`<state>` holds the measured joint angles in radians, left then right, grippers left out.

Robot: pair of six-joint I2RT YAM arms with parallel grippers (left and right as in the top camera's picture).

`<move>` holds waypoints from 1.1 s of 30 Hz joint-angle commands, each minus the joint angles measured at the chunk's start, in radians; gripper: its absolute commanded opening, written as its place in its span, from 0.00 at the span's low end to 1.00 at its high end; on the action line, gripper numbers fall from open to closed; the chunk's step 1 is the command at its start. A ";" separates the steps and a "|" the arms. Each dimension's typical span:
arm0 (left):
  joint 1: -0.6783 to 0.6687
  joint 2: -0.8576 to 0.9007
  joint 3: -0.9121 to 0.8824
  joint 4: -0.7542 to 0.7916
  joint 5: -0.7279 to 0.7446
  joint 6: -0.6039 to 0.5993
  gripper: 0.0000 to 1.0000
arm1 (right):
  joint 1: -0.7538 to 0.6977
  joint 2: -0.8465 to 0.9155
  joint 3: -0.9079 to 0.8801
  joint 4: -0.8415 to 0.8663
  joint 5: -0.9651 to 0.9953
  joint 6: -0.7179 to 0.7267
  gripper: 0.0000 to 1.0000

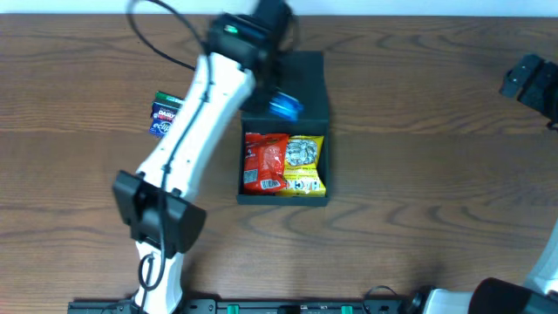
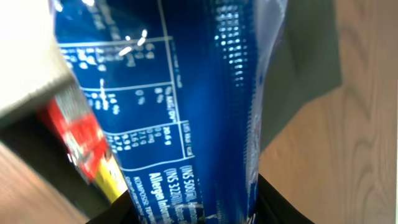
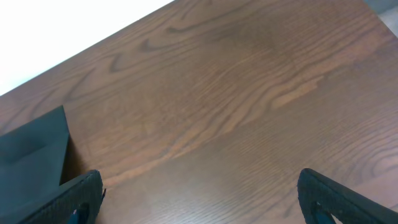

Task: Pack container
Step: 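Lower the Oreo pack into the box behind the bags and release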

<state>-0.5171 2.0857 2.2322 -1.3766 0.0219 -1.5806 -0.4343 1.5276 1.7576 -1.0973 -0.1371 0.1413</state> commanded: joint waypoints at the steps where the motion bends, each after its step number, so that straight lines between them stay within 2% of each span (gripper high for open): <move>1: -0.036 0.003 0.001 -0.011 -0.014 -0.167 0.06 | 0.003 -0.007 0.010 0.001 0.010 0.008 0.99; 6: -0.067 0.004 0.001 -0.018 -0.057 -0.348 0.06 | 0.003 -0.007 0.010 0.002 -0.002 0.011 0.99; 11: -0.068 0.025 0.001 -0.009 -0.056 -0.425 0.06 | 0.003 -0.007 0.010 0.001 -0.005 0.013 0.99; 17: -0.067 0.119 0.001 0.071 0.031 -0.424 0.06 | 0.003 -0.007 0.010 0.000 -0.028 0.015 0.99; 23: -0.066 0.173 0.001 0.119 0.042 -0.366 0.06 | 0.003 -0.007 0.010 -0.004 -0.028 0.015 0.99; 26: -0.066 0.184 0.001 0.116 0.050 -0.309 0.06 | 0.004 -0.007 0.010 -0.004 -0.028 0.016 0.99; 33: -0.066 0.195 0.001 0.057 0.043 -0.334 0.06 | 0.004 -0.007 0.010 -0.004 -0.029 0.016 0.99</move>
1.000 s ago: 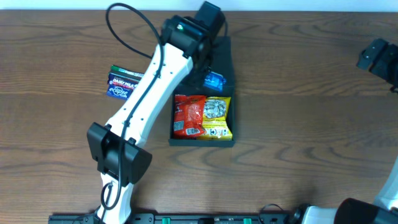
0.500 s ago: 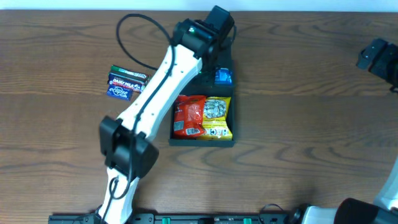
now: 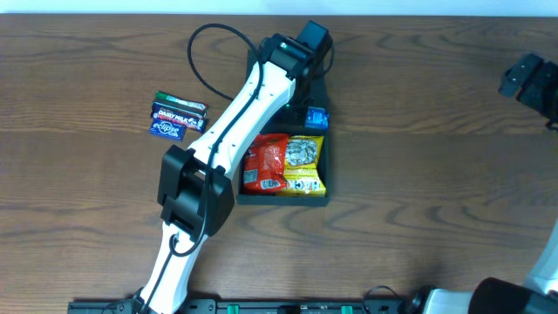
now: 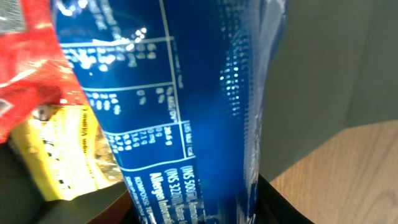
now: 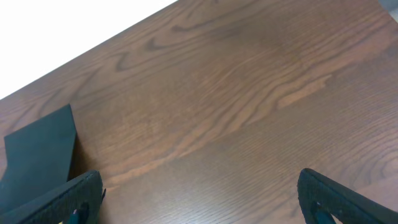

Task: Pack container
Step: 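Lower the Oreo pack into the box behind the bags and release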

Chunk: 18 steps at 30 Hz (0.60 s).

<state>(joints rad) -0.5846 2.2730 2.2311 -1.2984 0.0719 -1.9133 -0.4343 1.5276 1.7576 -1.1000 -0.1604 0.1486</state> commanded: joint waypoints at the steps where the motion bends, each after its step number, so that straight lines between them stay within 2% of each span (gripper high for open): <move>1: 0.002 0.011 0.002 -0.029 -0.001 -0.002 0.06 | 0.004 -0.007 0.010 -0.001 -0.005 0.012 0.99; 9: -0.001 0.045 0.002 -0.039 0.036 0.008 0.06 | 0.004 -0.007 0.010 -0.003 -0.006 0.012 0.99; 18: -0.005 0.057 -0.002 -0.120 0.052 0.018 0.06 | 0.004 -0.007 0.010 -0.003 -0.006 0.012 0.99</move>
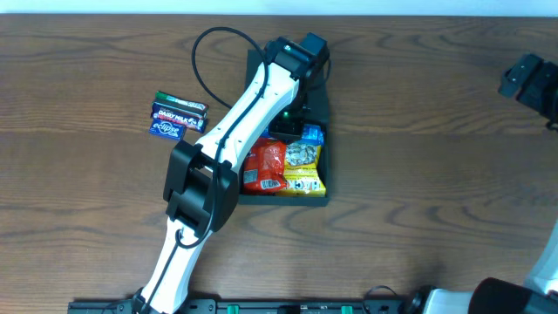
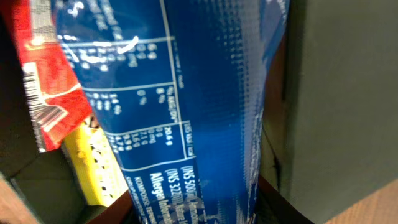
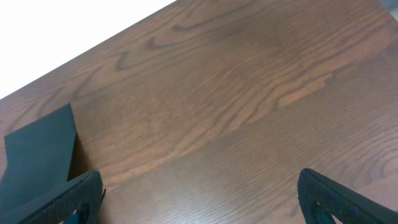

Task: Pack container
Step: 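Lower the Oreo pack into the box behind the bags and release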

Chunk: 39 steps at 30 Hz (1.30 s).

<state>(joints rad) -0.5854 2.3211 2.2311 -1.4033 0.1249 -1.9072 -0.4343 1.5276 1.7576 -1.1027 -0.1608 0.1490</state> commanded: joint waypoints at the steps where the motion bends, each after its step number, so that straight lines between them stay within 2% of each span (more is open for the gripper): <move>1: -0.004 0.009 -0.004 -0.018 0.000 0.011 0.06 | 0.004 -0.007 0.010 0.000 -0.006 0.012 0.99; 10: -0.012 0.009 -0.004 -0.050 0.014 0.007 0.06 | 0.004 -0.007 0.009 0.000 -0.013 0.012 0.99; 12: -0.012 0.009 -0.004 -0.039 0.015 0.008 0.09 | 0.004 -0.007 0.010 -0.001 -0.013 0.011 0.99; 13: -0.012 0.009 -0.004 -0.035 0.015 0.008 0.14 | 0.004 -0.007 0.010 -0.001 -0.013 0.011 0.99; 14: -0.013 0.009 -0.004 -0.033 0.015 0.008 0.25 | 0.004 -0.007 0.010 -0.001 -0.013 0.011 0.99; 16: -0.013 0.009 -0.004 -0.033 0.016 0.008 0.38 | 0.004 -0.007 0.010 -0.001 -0.013 0.011 0.99; 23: -0.011 0.009 -0.004 -0.033 0.026 0.027 0.70 | 0.004 -0.007 0.010 -0.001 -0.013 0.011 0.99; 30: -0.006 0.009 -0.004 -0.025 0.026 0.028 0.70 | 0.004 -0.007 0.009 -0.001 -0.013 0.011 0.99; 35: 0.017 0.002 0.005 -0.021 0.045 0.145 0.69 | 0.004 -0.007 0.010 -0.001 -0.013 0.011 0.99; 37: 0.037 -0.009 0.016 -0.018 0.114 0.241 0.61 | 0.004 -0.007 0.010 -0.001 -0.012 0.011 0.99; 39: 0.064 -0.029 0.039 0.007 0.217 0.389 0.38 | 0.004 -0.007 0.010 -0.001 -0.012 0.011 0.99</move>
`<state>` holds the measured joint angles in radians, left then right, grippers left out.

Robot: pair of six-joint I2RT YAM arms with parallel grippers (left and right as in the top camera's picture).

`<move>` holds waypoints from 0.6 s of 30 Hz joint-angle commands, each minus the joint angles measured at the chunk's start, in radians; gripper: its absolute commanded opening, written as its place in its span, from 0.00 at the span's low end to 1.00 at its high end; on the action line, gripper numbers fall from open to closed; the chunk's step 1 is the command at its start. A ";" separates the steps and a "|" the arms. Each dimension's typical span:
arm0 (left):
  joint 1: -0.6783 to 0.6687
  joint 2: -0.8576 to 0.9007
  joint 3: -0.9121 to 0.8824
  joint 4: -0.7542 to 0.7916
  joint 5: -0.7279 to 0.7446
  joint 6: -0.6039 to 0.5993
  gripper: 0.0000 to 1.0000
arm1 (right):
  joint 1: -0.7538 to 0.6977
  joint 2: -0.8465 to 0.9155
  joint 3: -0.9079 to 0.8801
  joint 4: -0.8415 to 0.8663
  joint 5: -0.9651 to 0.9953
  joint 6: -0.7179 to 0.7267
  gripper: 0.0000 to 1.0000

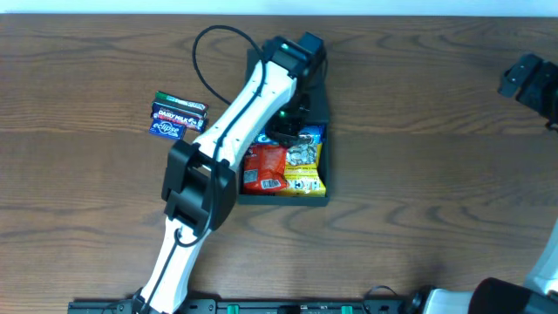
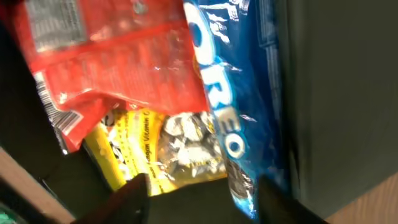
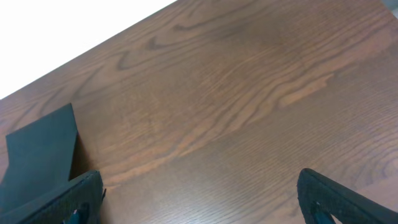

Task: Pack container
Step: 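Lower the Oreo pack into the box behind the bags and release, then withdraw the left gripper to the candy bars on the left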

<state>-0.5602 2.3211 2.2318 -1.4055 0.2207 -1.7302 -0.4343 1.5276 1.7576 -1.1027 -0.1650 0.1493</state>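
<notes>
The black container [image 1: 316,197] lies in the middle of the table with its lid [image 1: 317,96] open toward the back. Inside lie a red packet [image 1: 264,166] and a yellow packet [image 1: 304,170], with a blue Oreo packet [image 1: 310,135] at the back. In the left wrist view the Oreo packet [image 2: 239,118] lies free against the container wall [image 2: 336,93], beside the red packet [image 2: 118,56] and yellow packet [image 2: 168,149]. My left gripper [image 2: 200,208] is open just over them, nothing between its fingers. My right gripper [image 3: 199,199] is open over bare wood at the far right.
A blue Dairy Milk bar [image 1: 177,114] lies on the table to the left of the container. The left arm [image 1: 228,139] stretches diagonally from the front left over the container. The right arm's gripper [image 1: 529,80] sits at the right edge.
My left gripper has opened and let go of the blue Oreo packet, which now lies in the container at the back beside the red and yellow packets. The right arm has not moved.
My left gripper held the blue Oreo packet above the container's open lid. It then held it lower, at the container's back edge, then inside beside the other packets. Now the packet lies there, released. The right gripper stayed open at the far right throughout.
</notes>
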 commanded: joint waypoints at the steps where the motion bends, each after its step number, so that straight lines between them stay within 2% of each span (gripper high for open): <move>1: 0.050 -0.039 0.051 0.016 0.143 0.262 0.30 | 0.004 -0.007 0.010 0.000 -0.008 0.011 0.99; 3: 0.083 -0.069 0.089 0.019 0.159 0.387 0.22 | 0.004 -0.007 0.010 0.003 -0.008 0.011 0.99; 6: 0.120 -0.119 0.116 0.018 0.150 0.515 0.20 | 0.003 -0.006 0.009 0.004 -0.008 0.011 0.99; 8: 0.151 -0.155 0.124 0.019 0.101 0.618 0.09 | 0.003 -0.005 0.010 0.004 -0.008 0.010 0.99; 12: 0.222 -0.208 0.124 0.011 -0.089 0.832 0.08 | 0.003 -0.004 0.010 0.004 -0.008 0.010 0.99; 14: 0.261 -0.218 0.124 -0.001 -0.173 0.944 0.10 | 0.003 -0.004 0.010 0.003 -0.008 0.010 0.99; 18: 0.330 -0.216 0.121 -0.042 -0.258 0.975 0.13 | 0.004 -0.004 0.010 0.003 -0.008 0.011 0.99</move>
<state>-0.2661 2.0960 2.3531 -1.4330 0.0906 -0.8700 -0.4343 1.5276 1.7576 -1.1007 -0.1650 0.1493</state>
